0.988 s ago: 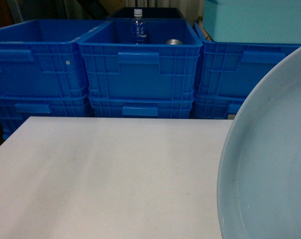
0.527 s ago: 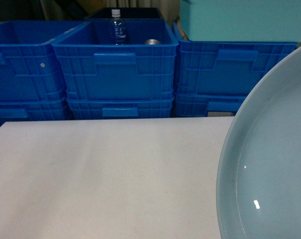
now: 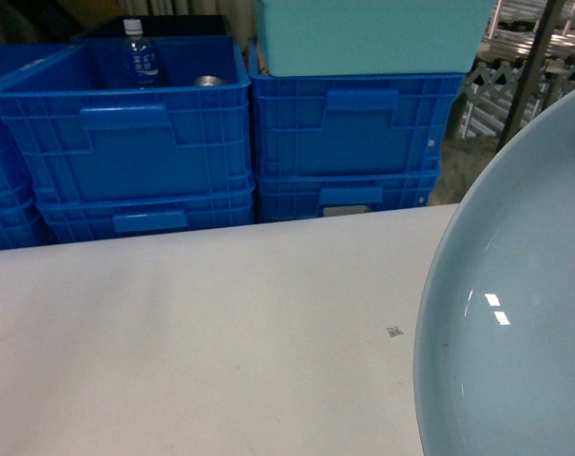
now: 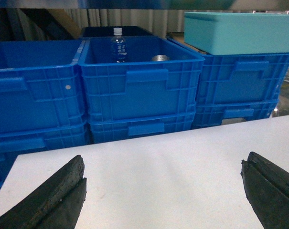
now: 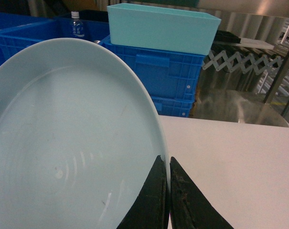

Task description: Place blue tray on left shelf second layer neatly

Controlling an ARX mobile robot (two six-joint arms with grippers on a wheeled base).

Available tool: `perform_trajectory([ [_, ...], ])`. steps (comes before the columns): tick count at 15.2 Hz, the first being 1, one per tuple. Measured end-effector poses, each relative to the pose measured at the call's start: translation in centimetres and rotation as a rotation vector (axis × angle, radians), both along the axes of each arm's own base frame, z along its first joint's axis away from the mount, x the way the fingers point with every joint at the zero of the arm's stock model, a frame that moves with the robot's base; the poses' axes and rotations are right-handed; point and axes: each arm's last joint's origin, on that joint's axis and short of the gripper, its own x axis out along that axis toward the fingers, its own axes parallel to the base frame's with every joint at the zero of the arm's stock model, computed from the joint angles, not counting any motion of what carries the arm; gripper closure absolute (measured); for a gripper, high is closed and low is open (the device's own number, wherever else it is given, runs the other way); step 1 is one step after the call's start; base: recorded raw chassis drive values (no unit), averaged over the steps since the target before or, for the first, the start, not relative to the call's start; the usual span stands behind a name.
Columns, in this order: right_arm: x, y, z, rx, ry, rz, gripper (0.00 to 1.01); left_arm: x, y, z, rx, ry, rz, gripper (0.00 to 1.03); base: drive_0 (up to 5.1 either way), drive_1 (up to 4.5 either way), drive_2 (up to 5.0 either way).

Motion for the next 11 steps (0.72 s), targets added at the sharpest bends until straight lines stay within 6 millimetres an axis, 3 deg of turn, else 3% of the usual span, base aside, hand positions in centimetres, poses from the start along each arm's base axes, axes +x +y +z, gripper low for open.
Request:
perform_trajectory([
  [11,0.00,0.00,0.00,0.000,0.000,0.000,0.99,0.00,0.00,0.00,0.000,0.000,0.000,0.05,-1.5,-1.50,-1.5],
])
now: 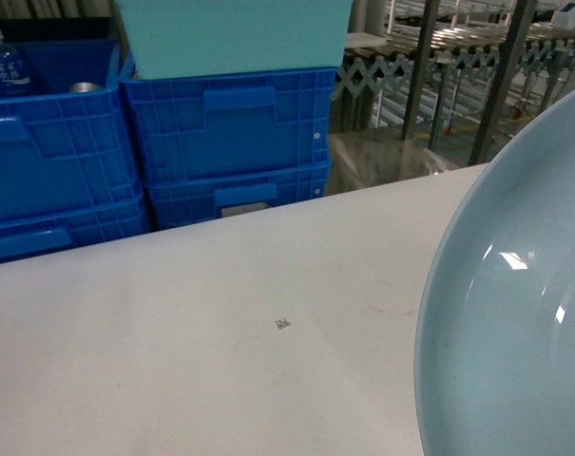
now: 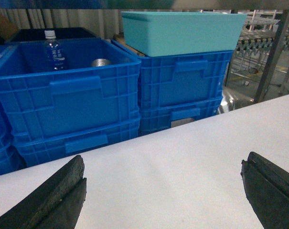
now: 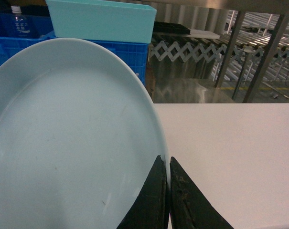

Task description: Place blue tray on left shelf second layer neatly

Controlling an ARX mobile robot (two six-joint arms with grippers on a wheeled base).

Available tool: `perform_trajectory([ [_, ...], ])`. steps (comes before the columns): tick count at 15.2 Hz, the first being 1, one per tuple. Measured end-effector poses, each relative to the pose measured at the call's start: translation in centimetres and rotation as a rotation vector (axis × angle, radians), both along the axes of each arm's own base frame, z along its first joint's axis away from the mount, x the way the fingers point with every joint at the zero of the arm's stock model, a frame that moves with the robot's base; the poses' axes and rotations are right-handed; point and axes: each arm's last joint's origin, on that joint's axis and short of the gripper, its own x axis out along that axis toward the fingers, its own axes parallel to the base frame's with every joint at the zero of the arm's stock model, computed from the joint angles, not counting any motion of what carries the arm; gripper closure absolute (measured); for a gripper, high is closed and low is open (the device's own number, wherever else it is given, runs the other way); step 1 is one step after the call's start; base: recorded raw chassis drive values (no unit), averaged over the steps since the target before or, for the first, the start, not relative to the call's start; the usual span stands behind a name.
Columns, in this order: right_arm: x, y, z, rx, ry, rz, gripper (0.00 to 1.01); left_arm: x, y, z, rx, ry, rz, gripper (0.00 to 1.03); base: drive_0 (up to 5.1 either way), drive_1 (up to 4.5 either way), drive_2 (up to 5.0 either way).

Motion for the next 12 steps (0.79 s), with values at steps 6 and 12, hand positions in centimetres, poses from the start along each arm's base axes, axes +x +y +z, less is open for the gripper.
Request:
perform_trajectory([
  [6,0.00,0.00,0.00,0.000,0.000,0.000,0.99,0.00,0.00,0.00,0.000,0.000,0.000,0.05,-1.5,-1.50,-1.5],
  [12,0.00,0.00,0.00,0.000,0.000,0.000,0.99,0.00,0.00,0.00,0.000,0.000,0.000,0.05,-1.7,-1.65,-1.7],
])
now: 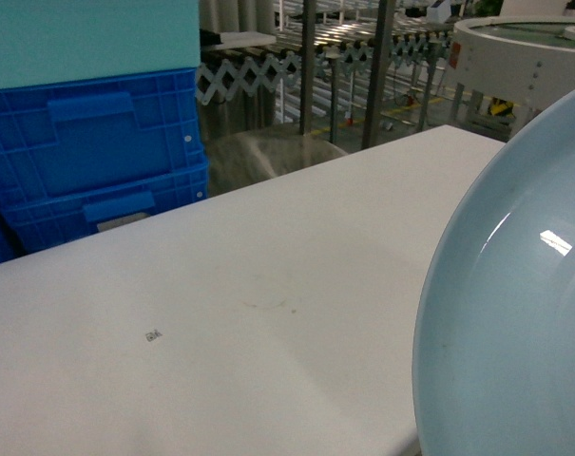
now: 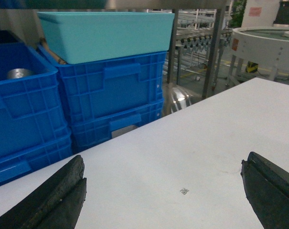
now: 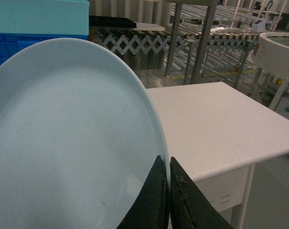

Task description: Place blue tray on left shelf second layer neatly

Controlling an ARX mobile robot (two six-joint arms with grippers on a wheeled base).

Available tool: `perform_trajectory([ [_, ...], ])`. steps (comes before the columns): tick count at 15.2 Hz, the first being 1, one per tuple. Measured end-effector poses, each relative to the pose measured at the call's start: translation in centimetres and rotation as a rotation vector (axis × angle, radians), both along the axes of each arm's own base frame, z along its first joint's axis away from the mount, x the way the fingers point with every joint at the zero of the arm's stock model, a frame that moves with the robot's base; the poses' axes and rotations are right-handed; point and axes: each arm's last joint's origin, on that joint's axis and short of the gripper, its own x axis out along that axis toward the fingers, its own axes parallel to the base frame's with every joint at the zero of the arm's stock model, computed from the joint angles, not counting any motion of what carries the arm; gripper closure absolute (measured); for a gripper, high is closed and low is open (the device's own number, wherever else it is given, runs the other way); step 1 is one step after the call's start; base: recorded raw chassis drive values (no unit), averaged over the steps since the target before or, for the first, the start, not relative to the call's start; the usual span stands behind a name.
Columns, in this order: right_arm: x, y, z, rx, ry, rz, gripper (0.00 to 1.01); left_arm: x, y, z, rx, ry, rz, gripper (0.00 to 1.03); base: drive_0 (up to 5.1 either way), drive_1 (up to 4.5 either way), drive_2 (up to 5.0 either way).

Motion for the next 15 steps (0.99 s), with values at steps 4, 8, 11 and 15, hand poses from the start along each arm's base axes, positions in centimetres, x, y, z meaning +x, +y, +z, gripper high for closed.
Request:
perform_trajectory([
  [4,0.00,0.00,0.00,0.000,0.000,0.000,0.99,0.00,-0.01,0.00,0.000,0.000,-0.001,0.05,-1.6,-1.58,-1.6],
  [8,0.00,0.00,0.00,0.000,0.000,0.000,0.99,0.00,-0.01,0.00,0.000,0.000,-0.001,0.05,-1.7,-1.69,-1.7],
  [11,0.00,0.00,0.00,0.000,0.000,0.000,0.99,0.00,-0.01,0.00,0.000,0.000,-0.001,0.05,-1.6,-1.58,-1.6],
  [15,-0.01,-0.01,0.00,0.000,0.000,-0.002,0.99,0.00,-0.02,0.01,0.000,-0.001,-0.003,0.05,-0.4,-0.38,-0.4],
])
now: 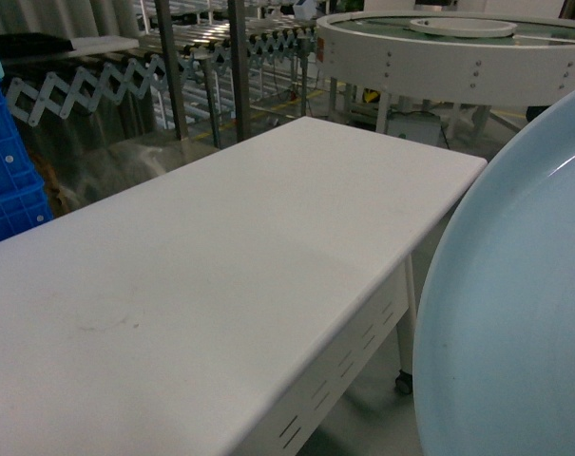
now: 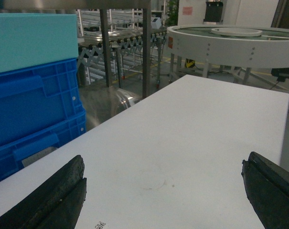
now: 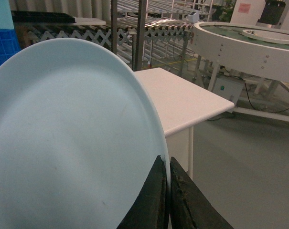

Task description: Place blue tray on left shelf second layer neatly

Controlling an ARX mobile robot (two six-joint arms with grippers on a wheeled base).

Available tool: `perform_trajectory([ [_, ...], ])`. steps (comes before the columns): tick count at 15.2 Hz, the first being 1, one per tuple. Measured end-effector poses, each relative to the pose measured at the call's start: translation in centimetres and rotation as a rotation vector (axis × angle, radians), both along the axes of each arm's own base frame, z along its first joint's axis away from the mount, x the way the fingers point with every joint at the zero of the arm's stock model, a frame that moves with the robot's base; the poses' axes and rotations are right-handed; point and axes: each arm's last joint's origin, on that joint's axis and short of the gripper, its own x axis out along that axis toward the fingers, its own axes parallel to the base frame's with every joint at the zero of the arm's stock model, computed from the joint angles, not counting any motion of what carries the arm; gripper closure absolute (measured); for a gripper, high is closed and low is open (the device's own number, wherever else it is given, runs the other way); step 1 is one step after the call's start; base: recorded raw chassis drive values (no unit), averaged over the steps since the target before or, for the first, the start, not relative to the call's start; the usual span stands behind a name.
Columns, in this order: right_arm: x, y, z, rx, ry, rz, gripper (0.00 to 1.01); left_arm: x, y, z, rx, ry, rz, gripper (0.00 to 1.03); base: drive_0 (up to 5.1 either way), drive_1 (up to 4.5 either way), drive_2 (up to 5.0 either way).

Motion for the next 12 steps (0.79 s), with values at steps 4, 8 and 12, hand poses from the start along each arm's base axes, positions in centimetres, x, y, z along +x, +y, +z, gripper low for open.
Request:
perform_trajectory([
  [4,0.01,0.00,0.00,0.000,0.000,0.001,0.99,0.00,0.02,-0.01,0.000,0.001,0.003,0.05,-0.5,-0.46,-0.5],
  [8,0.01,0.00,0.00,0.000,0.000,0.000,0.99,0.00,0.01,-0.01,0.000,0.001,0.002,0.05,-1.7,-1.72,-1.7],
  [12,0.01,0.00,0.00,0.000,0.000,0.000,0.99,0.00,0.01,-0.01,0.000,0.001,0.002,0.05,-1.6,-1.59,-1.6],
])
